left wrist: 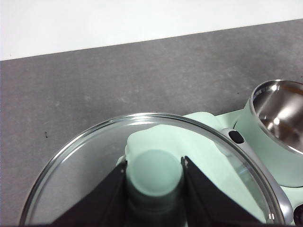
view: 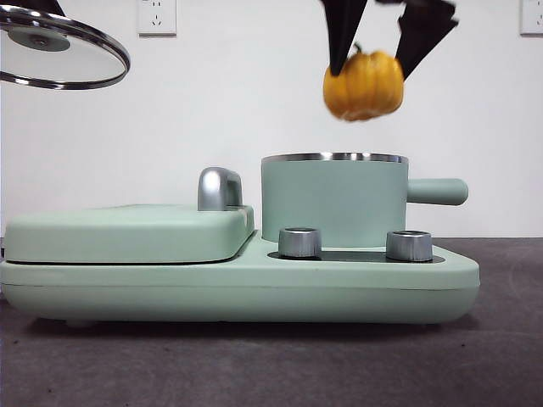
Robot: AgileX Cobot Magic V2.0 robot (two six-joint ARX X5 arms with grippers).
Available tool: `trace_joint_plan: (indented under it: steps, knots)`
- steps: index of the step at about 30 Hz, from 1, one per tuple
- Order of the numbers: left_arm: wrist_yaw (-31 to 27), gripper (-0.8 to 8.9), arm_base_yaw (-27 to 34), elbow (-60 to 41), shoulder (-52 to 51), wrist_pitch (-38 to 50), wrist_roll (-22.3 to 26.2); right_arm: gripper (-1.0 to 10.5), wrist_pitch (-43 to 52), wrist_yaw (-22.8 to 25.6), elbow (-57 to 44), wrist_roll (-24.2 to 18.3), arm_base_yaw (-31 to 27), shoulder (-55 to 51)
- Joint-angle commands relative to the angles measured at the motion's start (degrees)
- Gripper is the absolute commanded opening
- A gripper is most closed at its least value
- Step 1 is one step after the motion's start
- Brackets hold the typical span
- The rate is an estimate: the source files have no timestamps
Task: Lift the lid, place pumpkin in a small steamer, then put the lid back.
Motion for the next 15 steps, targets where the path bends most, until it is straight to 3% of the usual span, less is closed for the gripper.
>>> trace_joint_plan:
  steps: [1,15]
  knots:
    - [0.09,0.09,0.00,0.98,0.13,1.81,-1.01,3.6,-3.58,0.00,2.32,-1.27,0.44,3.26]
    - [0.09,0.09,0.00,0.98,0.13,1.81,-0.96,3.6,1.09,0.00,2.38,-2.86,0.22,13.33]
